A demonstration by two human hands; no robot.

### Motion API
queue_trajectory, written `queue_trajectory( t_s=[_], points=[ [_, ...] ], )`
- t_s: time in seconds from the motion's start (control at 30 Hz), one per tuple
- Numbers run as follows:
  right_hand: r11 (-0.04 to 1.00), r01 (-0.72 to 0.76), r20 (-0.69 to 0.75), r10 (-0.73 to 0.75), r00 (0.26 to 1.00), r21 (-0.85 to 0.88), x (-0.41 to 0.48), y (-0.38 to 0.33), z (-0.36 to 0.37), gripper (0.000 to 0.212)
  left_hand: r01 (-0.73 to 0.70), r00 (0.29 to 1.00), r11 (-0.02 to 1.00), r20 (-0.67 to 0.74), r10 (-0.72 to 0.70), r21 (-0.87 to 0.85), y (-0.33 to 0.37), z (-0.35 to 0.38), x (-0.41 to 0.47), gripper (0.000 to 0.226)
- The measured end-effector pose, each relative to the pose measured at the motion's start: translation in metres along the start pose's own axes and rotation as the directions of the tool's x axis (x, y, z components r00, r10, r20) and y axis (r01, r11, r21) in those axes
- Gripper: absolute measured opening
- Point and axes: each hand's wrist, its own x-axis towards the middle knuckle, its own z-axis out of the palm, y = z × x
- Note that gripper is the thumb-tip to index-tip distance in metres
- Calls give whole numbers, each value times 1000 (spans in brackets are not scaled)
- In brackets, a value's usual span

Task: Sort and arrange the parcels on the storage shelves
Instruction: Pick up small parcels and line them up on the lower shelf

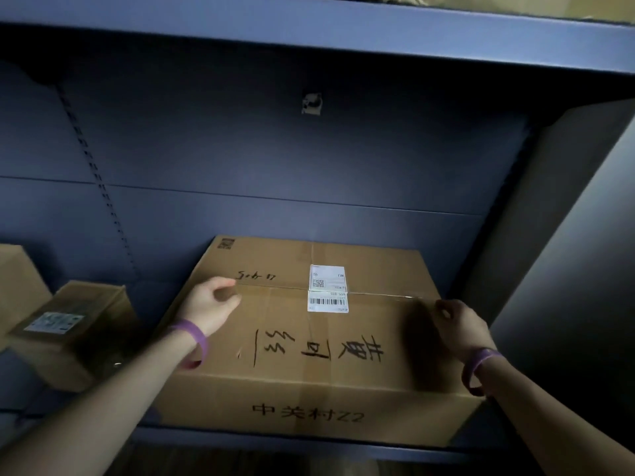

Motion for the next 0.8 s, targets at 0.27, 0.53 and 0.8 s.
queue_trajectory(
  t_s=[0.27, 0.53, 0.8],
  points=[
    [965, -200, 56, 193, 980, 172, 3, 23, 22, 74, 148, 988, 971, -76, -136, 188, -54, -16, 30, 72],
    [960, -202, 6, 205, 979, 193, 6, 24, 28, 67, 341, 937, 940, 73, -341, 10, -65, -24, 41, 73],
    [936, -159, -117, 205, 972, 315, -16, 33, 12, 70, 230, 973, 971, -22, -232, -61, -62, -32, 17, 66]
  ],
)
